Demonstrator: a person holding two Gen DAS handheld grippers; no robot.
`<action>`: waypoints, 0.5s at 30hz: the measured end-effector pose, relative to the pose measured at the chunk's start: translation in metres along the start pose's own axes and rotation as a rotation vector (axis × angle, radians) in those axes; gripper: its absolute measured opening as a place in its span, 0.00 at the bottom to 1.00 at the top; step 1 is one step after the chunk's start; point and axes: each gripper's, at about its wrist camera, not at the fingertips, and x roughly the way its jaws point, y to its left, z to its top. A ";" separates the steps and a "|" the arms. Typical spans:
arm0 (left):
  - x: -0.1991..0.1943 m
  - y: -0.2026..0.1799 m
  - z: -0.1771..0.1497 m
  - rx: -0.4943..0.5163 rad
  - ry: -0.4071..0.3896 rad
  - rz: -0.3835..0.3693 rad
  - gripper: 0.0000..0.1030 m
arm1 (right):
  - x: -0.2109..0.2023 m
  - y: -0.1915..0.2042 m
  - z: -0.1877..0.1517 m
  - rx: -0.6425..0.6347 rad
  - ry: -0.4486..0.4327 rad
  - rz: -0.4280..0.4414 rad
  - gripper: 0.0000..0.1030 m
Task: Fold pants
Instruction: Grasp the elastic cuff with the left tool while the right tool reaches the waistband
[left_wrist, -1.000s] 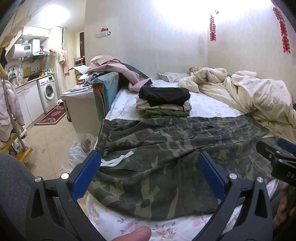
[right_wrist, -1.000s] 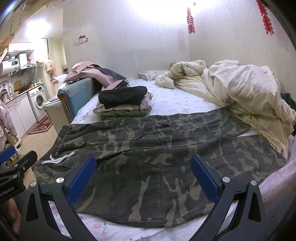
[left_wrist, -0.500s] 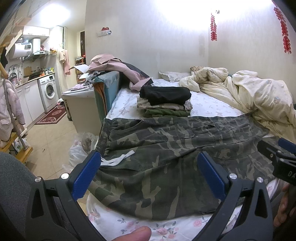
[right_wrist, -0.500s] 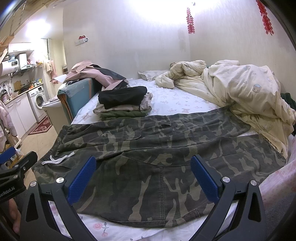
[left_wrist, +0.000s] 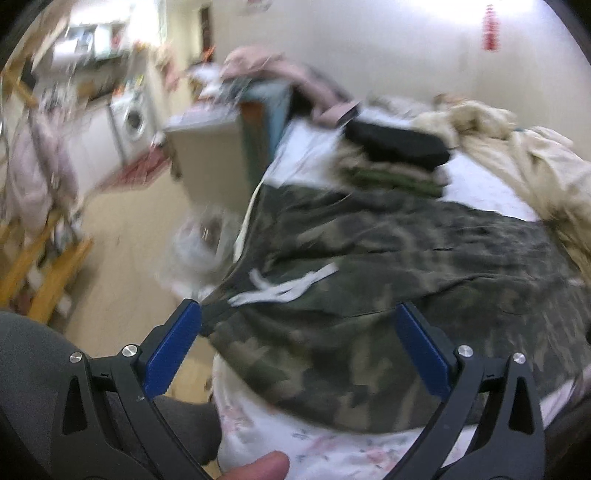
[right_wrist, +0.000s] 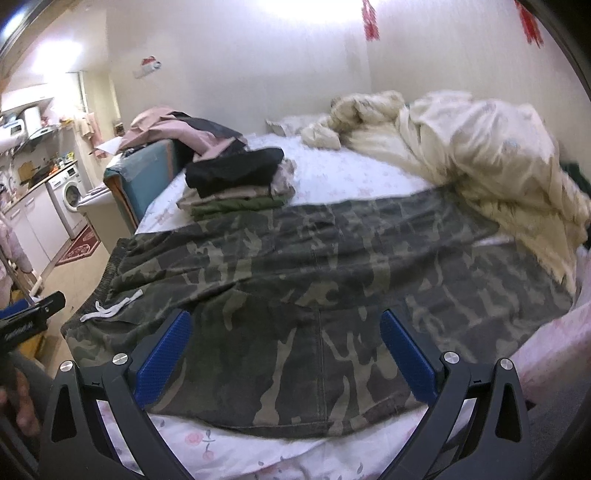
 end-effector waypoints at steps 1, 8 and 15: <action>0.013 0.011 0.003 -0.044 0.043 0.018 1.00 | 0.002 -0.005 0.000 0.025 0.021 0.010 1.00; 0.109 0.078 -0.022 -0.319 0.359 0.139 0.98 | 0.018 -0.017 0.008 0.130 0.068 0.047 1.00; 0.139 0.075 -0.037 -0.382 0.436 0.025 0.67 | 0.038 -0.020 0.015 0.169 0.115 0.067 1.00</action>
